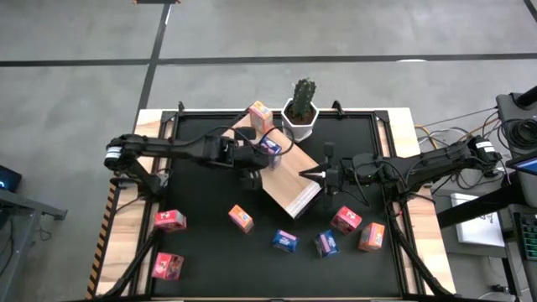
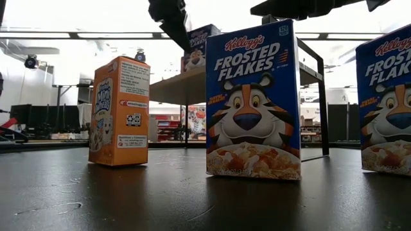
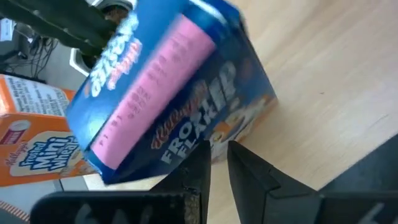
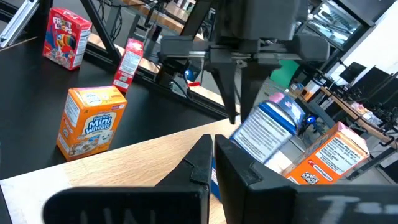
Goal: Stack cereal on shelf
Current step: Put the top blue cereal box on the shelf
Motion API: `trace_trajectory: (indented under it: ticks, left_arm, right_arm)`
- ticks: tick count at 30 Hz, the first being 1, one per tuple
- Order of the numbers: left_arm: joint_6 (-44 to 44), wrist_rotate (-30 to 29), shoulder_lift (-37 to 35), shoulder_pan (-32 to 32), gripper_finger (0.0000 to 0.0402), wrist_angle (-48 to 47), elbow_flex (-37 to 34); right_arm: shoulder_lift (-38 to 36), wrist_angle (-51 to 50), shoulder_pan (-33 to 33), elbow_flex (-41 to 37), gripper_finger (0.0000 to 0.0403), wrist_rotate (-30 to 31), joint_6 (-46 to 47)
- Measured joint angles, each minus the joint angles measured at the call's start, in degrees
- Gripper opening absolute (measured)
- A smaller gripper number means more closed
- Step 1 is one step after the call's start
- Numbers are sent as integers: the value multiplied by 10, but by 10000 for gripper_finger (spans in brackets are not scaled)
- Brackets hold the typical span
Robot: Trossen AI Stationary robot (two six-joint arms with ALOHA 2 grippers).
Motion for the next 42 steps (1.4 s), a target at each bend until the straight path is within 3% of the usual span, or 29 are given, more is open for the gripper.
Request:
trace_trajectory:
  ticks: [17,29,42]
  left_arm:
    - [13,1,9,4,38,128,-54]
    - [8,0,-10,3,38,65,-63]
    - [49,0,-11,33,38,198,-121]
  right_arm:
    - [0,0,0,0,9,0,-2]
    - [0,0,0,0,9,0,-5]
    - [0,0,0,0,9,0,-7]
